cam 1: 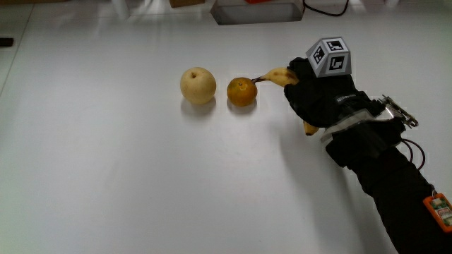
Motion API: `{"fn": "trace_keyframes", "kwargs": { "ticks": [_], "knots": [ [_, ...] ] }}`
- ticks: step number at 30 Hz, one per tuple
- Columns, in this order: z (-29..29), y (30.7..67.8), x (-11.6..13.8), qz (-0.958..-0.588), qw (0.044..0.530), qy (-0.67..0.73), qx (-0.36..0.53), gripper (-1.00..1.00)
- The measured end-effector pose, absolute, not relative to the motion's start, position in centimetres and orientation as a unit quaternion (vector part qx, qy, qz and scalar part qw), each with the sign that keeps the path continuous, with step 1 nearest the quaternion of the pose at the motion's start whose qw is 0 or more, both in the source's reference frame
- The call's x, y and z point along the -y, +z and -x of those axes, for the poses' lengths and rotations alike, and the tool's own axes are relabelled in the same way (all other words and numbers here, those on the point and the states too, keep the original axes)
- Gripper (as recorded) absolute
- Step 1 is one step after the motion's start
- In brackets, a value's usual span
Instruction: Place banana
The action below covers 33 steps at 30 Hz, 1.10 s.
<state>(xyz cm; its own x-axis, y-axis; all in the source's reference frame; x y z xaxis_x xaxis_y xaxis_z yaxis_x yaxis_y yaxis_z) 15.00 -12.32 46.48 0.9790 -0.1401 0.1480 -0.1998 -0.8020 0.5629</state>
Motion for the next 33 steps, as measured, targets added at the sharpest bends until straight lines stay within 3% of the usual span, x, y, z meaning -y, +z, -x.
{"fn": "trace_keyframes", "kwargs": {
  "ticks": [12, 17, 33],
  "knots": [
    [-18.8, 52.7, 12.4, -0.926, 0.375, 0.044, 0.004, 0.0],
    [-19.4, 53.0, 12.0, -0.938, 0.346, 0.023, -0.012, 0.0],
    [-17.9, 54.3, 11.2, -0.936, 0.352, -0.009, 0.006, 0.0]
  ]
}}
